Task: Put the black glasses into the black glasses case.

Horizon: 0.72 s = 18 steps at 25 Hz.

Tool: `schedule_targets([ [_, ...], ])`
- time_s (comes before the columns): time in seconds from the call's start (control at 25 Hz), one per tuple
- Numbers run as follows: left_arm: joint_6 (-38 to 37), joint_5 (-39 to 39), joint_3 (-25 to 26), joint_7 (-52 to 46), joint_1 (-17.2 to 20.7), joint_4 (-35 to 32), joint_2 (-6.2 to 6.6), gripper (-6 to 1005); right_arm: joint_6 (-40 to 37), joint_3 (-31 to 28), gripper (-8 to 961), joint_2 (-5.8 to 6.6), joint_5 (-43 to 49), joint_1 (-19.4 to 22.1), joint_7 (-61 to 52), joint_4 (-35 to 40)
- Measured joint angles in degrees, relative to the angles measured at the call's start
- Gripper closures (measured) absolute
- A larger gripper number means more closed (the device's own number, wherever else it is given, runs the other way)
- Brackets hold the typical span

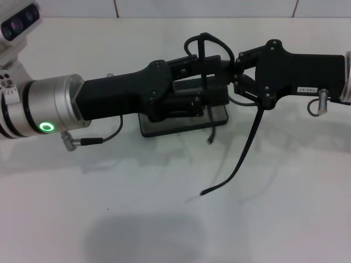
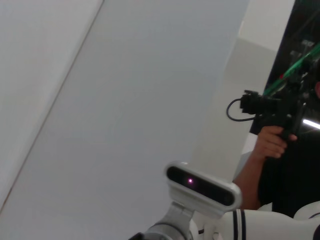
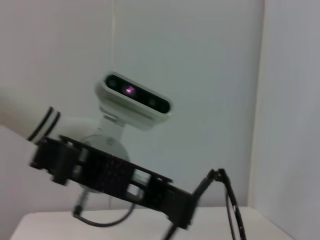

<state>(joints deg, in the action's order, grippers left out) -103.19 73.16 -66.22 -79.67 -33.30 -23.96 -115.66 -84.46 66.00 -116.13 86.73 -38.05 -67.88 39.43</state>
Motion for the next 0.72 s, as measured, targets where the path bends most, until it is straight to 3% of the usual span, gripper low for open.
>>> schedule_targets([
  [0.72,0.27,0.07,-0.23,-0.12,-0.41,-0.04,-0.6,124,-1.64,0.98,850,0.09,-0.17,0.3,0.03,-0.16],
])
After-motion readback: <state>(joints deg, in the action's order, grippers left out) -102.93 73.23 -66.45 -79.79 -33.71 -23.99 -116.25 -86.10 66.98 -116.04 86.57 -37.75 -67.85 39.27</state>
